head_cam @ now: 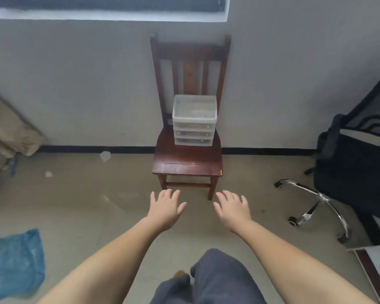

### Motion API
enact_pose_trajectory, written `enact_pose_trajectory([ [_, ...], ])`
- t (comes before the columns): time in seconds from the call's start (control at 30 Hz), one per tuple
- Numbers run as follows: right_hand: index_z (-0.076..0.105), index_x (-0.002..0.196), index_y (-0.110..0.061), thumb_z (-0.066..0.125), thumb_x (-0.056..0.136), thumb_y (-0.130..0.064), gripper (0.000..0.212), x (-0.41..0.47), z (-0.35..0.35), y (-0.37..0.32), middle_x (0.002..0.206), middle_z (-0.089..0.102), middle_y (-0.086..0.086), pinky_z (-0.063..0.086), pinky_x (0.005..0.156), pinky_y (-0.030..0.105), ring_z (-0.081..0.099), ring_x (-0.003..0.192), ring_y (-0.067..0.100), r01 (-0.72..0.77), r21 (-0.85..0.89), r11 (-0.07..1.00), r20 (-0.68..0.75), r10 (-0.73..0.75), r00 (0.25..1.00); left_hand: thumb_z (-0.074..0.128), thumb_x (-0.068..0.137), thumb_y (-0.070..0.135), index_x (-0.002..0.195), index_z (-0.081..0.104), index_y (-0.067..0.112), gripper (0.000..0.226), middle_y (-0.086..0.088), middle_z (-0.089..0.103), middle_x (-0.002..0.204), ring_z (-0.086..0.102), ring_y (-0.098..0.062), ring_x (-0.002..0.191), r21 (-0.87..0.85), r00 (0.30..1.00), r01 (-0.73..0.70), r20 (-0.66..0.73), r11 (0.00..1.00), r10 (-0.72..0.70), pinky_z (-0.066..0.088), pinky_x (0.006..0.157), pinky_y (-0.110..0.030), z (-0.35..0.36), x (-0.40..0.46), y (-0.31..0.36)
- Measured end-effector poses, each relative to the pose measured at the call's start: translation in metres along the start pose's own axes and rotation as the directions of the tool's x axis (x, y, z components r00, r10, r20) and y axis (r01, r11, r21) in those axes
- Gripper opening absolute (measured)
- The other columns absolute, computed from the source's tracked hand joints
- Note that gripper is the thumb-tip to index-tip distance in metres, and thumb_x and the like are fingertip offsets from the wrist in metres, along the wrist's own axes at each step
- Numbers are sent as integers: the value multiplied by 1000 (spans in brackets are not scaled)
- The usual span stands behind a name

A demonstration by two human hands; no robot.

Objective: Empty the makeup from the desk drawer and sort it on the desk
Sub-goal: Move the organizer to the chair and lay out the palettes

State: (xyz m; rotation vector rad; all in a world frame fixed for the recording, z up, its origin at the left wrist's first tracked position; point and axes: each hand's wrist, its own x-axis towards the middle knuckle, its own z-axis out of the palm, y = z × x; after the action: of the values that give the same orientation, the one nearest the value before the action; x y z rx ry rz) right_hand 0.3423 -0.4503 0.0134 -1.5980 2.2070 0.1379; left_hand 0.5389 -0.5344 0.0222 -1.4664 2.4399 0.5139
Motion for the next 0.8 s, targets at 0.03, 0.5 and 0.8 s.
enact_pose_trajectory([
  [0.03, 31, 143, -24, 25, 101, -40, 45, 20, -5, -1, 150, 30, -2, 13, 115, 46, 25, 139, 19, -13, 5, 1000, 4, 13, 1000, 26, 98, 50, 144, 27, 21, 54, -3, 32, 147, 23, -21, 139, 1, 1000, -9, 2, 1000, 9, 9, 115, -52, -9, 19, -5],
  [0.5, 36, 141, -20, 36, 100, -33, 44, 331, -62, -10, 143, 41, 5, 38, 102, 35, 46, 125, 24, -168, 533, 830, 155, 99, 983, 34, 99, 39, 149, 21, 17, 56, -1, 23, 155, 16, -16, 144, -77, 998, -42, -56, 996, 38, 13, 118, -42, -96, 316, -45],
  [0.8, 30, 144, -16, 32, 98, -6, 47, 454, -39, -40, 137, 46, 5, 43, 103, 41, 47, 126, 21, -433, 893, -122, 449, 312, 837, 34, 99, 32, 151, 9, 14, 61, -3, 3, 160, 1, -17, 147, 51, 978, -200, -41, 978, 202, 2, 118, -40, -71, 420, -62],
])
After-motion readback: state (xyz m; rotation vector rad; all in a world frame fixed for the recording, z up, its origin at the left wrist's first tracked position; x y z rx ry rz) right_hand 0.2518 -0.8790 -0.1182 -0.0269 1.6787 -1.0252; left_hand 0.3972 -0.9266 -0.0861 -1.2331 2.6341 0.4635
